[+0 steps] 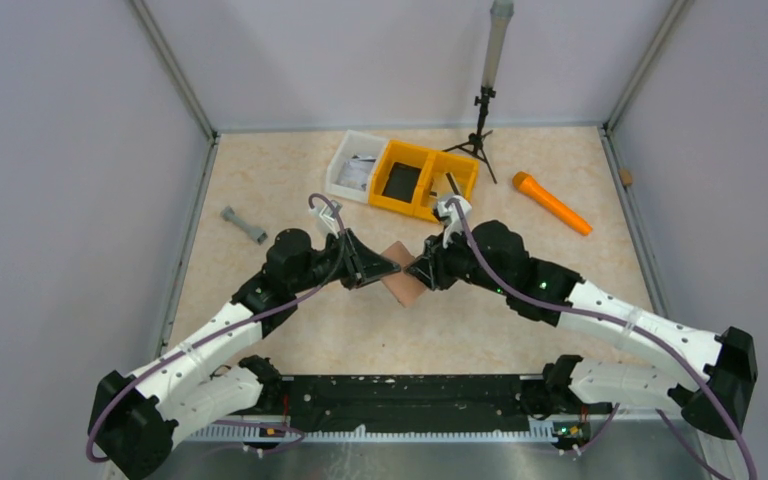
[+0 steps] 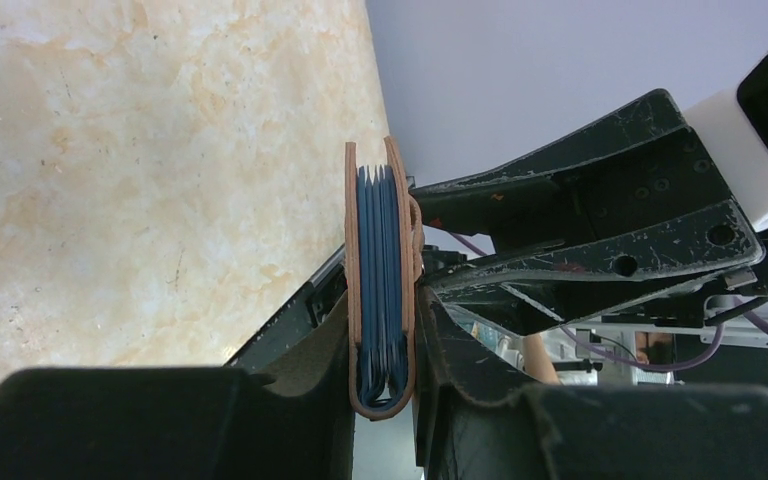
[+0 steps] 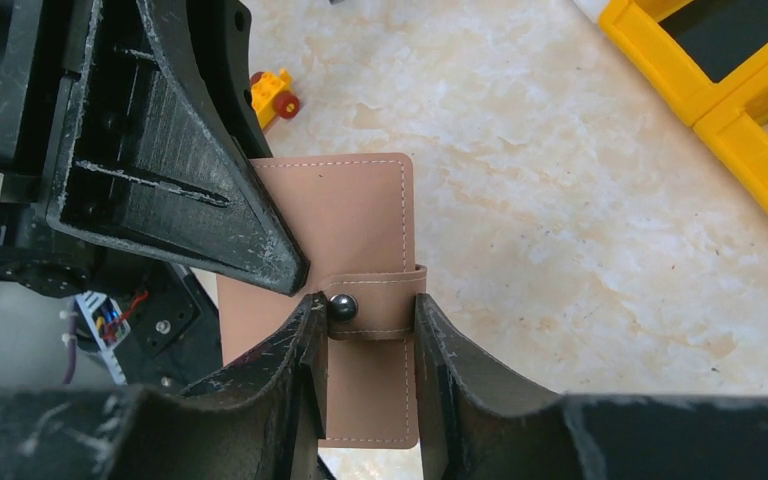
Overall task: Take the credit cards out of the card holder
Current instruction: Open the card holder at the center of the board.
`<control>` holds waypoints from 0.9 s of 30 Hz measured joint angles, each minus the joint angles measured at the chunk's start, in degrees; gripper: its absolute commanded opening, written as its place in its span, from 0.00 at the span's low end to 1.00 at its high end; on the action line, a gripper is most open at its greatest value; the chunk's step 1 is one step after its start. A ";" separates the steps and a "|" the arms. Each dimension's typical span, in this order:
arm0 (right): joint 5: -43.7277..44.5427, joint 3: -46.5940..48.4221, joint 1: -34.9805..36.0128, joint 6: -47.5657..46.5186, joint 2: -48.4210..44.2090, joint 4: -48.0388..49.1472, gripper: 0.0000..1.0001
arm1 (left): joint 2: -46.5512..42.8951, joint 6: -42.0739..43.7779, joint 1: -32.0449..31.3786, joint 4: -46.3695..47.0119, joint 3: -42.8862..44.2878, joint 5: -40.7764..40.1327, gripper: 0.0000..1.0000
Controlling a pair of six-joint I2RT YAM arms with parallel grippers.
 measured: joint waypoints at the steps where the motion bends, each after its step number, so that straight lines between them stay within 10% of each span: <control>1: -0.09 -0.57 -0.26 0.76 -0.42 0.55 0.08 | 0.00 -0.04 0.00 0.22 -0.02 0.00 0.00; 11: 0.26 -5.95 -4.28 8.96 -4.92 5.46 0.01 | -0.02 -0.33 -0.26 1.70 -0.02 1.14 0.00; 17: 0.11 -8.61 -8.31 14.45 -4.96 5.60 0.63 | -0.07 -0.37 -0.39 2.82 -0.02 2.60 0.00; 27: 1.27 -9.57 -9.97 15.78 -8.35 4.42 0.66 | -0.31 -0.35 -0.46 3.91 -0.15 3.26 0.00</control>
